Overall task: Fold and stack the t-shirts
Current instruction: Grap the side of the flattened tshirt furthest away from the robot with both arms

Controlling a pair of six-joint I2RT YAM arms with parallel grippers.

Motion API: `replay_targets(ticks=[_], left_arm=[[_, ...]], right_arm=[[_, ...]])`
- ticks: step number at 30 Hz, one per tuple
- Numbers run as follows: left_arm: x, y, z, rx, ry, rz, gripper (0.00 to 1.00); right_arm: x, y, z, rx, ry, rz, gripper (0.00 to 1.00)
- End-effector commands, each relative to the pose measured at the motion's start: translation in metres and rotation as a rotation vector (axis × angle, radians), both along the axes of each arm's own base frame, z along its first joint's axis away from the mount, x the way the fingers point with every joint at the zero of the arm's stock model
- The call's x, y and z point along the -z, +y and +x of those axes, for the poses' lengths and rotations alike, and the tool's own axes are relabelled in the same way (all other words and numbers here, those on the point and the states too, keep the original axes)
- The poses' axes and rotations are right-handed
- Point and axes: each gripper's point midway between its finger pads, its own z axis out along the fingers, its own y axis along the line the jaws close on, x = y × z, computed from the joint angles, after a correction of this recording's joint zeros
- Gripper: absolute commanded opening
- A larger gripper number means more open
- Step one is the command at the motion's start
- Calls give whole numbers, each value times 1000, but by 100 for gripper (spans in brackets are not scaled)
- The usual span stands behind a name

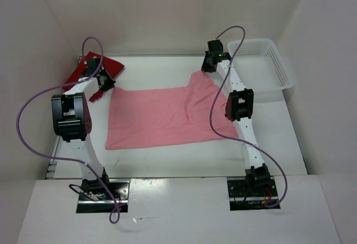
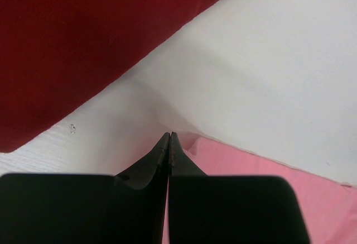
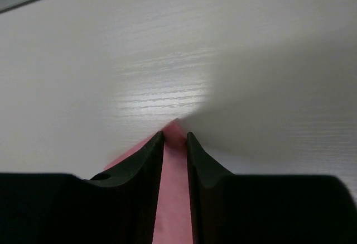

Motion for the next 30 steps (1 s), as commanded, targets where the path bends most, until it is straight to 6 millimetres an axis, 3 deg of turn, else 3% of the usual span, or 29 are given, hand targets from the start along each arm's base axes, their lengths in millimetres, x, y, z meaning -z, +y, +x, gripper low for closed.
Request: replay_targets(ticks=[1, 4, 7, 10, 11, 12, 13, 14, 17, 19, 20, 21, 22, 23, 24, 25, 27, 30], left_arm=[[-13, 0, 13, 4, -60, -8, 0], [-10, 0, 11, 4, -59, -8, 0], [-10, 0, 11, 4, -59, -8, 0], [-14, 0, 12, 4, -68, -7, 0], [-14, 0, 12, 4, -68, -7, 0], [-20, -2, 12, 11, -79, -11, 0], [-16, -2, 10, 11, -70, -13, 0], [-24, -2, 10, 11, -85, -11, 0], [-28, -6, 1, 20, -93, -18, 0], [-36, -9, -3, 22, -111, -29, 0], [-32, -9, -6, 22, -102, -31, 0], [-34, -10, -9, 22, -103, -31, 0], [-42, -11, -9, 29, -120, -34, 0], [-45, -12, -13, 29, -124, -34, 0], [-41, -12, -15, 29, -115, -35, 0], [-41, -12, -19, 36, -114, -27, 0], [-41, -7, -19, 25, -114, -27, 0], [-38, -4, -24, 27, -94, -30, 0]], right_arm=[[32, 11, -5, -18, 39, -1, 24], [22, 10, -2, 3, 27, 8, 6], [0, 13, 5, 19, -22, 36, 0], [-52, 11, 15, 27, -106, 84, 0], [-80, 7, 15, 19, -140, 109, 0], [-94, 0, 15, 19, -151, 124, 0], [-103, 2, 5, 2, -128, 136, 0], [-127, 2, -2, -31, -137, 178, 0], [-151, 3, -26, -72, -99, 173, 0], [-153, 1, -41, -94, -62, 160, 0], [-126, 2, -48, -96, -3, 159, 0], [-167, 0, -58, -102, -75, 168, 0], [-127, -9, -78, -85, 18, 157, 0], [-143, -13, -77, -94, -49, 181, 0], [-171, -20, -88, -93, -95, 192, 0], [-149, -35, -99, -63, -41, 187, 0], [-158, -39, -107, -66, -65, 198, 0], [-140, -47, -117, -55, -8, 187, 0]])
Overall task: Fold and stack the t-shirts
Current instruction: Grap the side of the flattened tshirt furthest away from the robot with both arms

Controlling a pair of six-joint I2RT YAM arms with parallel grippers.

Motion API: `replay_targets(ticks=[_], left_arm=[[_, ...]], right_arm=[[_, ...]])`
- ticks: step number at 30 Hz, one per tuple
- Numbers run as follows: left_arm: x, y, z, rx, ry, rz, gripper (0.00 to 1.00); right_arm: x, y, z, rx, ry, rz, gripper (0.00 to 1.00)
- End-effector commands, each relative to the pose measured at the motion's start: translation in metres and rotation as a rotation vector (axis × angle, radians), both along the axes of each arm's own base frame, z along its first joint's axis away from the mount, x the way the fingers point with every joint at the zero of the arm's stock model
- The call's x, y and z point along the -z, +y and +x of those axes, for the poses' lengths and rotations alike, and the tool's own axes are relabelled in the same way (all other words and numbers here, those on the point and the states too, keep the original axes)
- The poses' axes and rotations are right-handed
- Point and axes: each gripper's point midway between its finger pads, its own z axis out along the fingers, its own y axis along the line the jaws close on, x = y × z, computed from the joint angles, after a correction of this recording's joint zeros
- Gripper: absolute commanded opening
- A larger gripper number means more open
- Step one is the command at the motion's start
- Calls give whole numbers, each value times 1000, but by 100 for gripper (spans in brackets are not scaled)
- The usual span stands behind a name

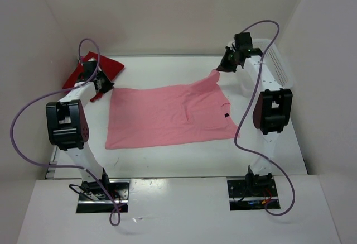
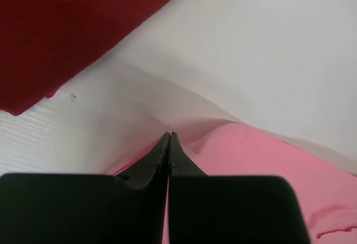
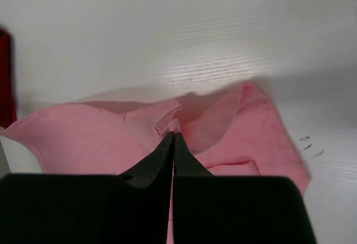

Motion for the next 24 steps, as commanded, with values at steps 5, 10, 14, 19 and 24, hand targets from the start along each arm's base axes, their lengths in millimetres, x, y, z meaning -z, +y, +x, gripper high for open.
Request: replay_targets(ticks=[5, 10, 14, 19, 24], left_arm=[[-14, 14, -20, -14, -30, -16, 0], [-27, 16, -44, -32, -52, -27, 0], [-21, 12, -63, -30, -39, -70, 0], [-25, 9, -84, -42, -38, -104, 0], [-24, 4, -103, -41, -35, -141, 0]], right_arm=[[-1, -20, -20, 35, -37, -51, 0], [9, -31, -66, 86, -7, -47, 0], [23, -38, -104, 119, 22, -61, 0], [23, -48, -134, 154, 34, -49, 0], [37, -52, -173, 177, 90, -43, 0]])
